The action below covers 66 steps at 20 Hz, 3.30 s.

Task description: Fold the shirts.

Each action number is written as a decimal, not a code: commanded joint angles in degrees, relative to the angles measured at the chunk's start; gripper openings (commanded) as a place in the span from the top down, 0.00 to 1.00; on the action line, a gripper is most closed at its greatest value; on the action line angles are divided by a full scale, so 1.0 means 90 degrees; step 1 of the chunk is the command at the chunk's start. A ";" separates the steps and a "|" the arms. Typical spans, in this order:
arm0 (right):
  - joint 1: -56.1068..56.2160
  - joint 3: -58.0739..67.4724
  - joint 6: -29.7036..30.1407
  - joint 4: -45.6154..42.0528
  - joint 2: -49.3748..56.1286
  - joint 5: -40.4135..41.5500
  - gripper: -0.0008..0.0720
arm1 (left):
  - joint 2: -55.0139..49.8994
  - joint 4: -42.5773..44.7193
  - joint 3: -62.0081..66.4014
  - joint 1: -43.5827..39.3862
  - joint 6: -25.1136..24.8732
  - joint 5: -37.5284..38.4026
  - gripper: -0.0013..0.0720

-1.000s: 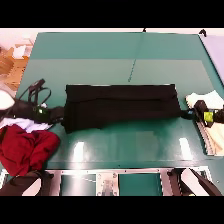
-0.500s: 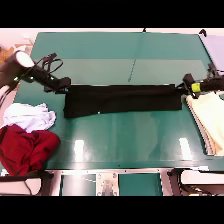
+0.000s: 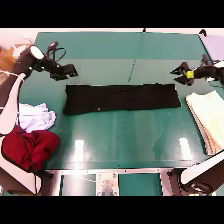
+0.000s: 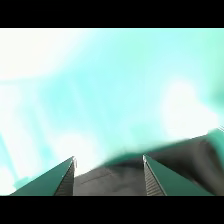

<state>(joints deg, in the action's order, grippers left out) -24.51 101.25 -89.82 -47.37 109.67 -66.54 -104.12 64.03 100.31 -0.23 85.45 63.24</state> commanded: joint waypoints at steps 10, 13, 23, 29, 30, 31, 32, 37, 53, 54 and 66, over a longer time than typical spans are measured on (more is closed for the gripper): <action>-0.0804 -0.0376 0.1877 -0.0763 0.0418 -0.1940 0.18 | -0.0085 -0.0379 0.0765 0.0619 0.0508 0.1642 0.01; -0.0663 -0.0223 0.2064 -0.0381 0.0789 -0.1797 0.18 | -0.0085 -0.0670 0.0765 0.0619 0.0508 0.1639 0.01; -0.0578 0.0398 0.2220 -0.0379 0.1297 -0.2283 0.96 | -0.0085 -0.2089 0.0765 0.0534 -0.0102 0.1549 0.95; -0.0260 0.1457 0.2076 -0.0109 0.0653 -0.3237 0.96 | -0.0260 -0.1826 0.0763 -0.1183 -0.0260 0.0588 0.95; -0.0185 0.1586 0.1965 -0.0100 0.0474 -0.3466 0.96 | -0.0379 -0.1821 0.0765 -0.1613 -0.0355 0.0233 0.95; -0.0087 0.1637 0.1928 0.0002 0.0243 -0.3691 0.96 | -0.0503 -0.1821 0.0763 -0.2004 -0.0386 -0.0112 0.95; 0.0005 0.1637 0.1882 0.0155 0.0022 -0.3869 0.96 | -0.0663 -0.1824 0.0765 -0.2399 -0.0386 -0.0476 0.95; 0.0537 0.1637 0.1814 0.1056 -0.1120 -0.4301 0.96 | -0.1685 -0.1860 0.0767 -0.3847 -0.0226 -0.1945 0.95; 0.1836 0.1389 0.1260 0.1430 -0.1933 -0.3728 0.96 | -0.1559 -0.3354 0.2013 -0.2271 -0.0143 0.1690 0.95; 0.2089 0.1202 0.1256 0.1430 -0.1931 -0.3548 0.96 | -0.1324 -0.3354 0.2013 -0.1831 -0.0136 0.2171 0.95; 0.6696 -0.0389 0.1263 0.1717 0.0231 0.3028 0.64 | 0.0330 -0.3288 0.1967 0.1423 -0.0029 0.2783 0.95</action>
<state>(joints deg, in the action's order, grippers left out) 26.89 98.48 -78.48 -32.67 104.38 -56.95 -102.63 34.06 118.08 8.91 85.49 87.72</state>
